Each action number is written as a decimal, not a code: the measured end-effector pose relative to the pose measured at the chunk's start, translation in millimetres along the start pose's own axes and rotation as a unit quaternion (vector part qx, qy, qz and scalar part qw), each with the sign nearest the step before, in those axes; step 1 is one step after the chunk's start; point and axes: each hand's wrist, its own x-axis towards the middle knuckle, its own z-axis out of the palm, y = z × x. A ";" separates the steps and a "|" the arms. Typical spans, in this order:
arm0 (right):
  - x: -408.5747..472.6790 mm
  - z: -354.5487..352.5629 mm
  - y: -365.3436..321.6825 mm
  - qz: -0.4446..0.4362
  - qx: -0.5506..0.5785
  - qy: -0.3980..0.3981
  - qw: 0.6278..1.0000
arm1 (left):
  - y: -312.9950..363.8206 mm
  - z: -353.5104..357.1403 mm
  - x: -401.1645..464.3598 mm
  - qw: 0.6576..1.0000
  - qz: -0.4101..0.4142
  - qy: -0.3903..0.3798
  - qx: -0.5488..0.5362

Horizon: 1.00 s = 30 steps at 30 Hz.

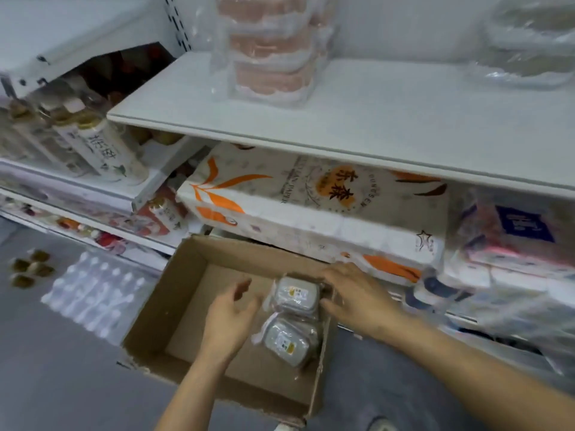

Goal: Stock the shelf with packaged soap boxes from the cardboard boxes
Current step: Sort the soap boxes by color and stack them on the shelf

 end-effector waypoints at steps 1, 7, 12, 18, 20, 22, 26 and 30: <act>10.4 22.8 0.9 0.020 0.000 -0.028 0.999 | -19.6 3.6 7.6 0.998 -0.053 -0.022 -0.028; 73.8 131.0 21.3 0.114 -0.016 -0.136 0.984 | -125.2 62.6 49.2 0.926 -0.330 -0.093 -0.161; 122.0 189.4 42.4 0.134 -0.049 -0.162 0.976 | -180.0 128.3 67.4 0.876 -0.405 -0.149 -0.214; 155.0 235.4 58.5 0.145 -0.115 -0.172 0.968 | -190.4 179.2 88.0 0.844 -0.449 -0.096 -0.276; 163.1 242.4 58.9 0.147 -0.160 -0.174 0.960 | -188.6 191.1 94.2 0.835 -0.458 -0.054 -0.300; 167.6 245.7 58.4 0.155 -0.161 -0.180 0.958 | -190.9 200.5 99.1 0.829 -0.460 -0.028 -0.317; 166.2 246.3 59.1 0.176 -0.141 -0.190 0.956 | -193.3 196.1 97.6 0.838 -0.458 -0.029 -0.293; 155.2 236.1 56.1 0.227 -0.013 -0.222 0.948 | -194.7 174.3 87.1 0.851 -0.425 -0.034 -0.307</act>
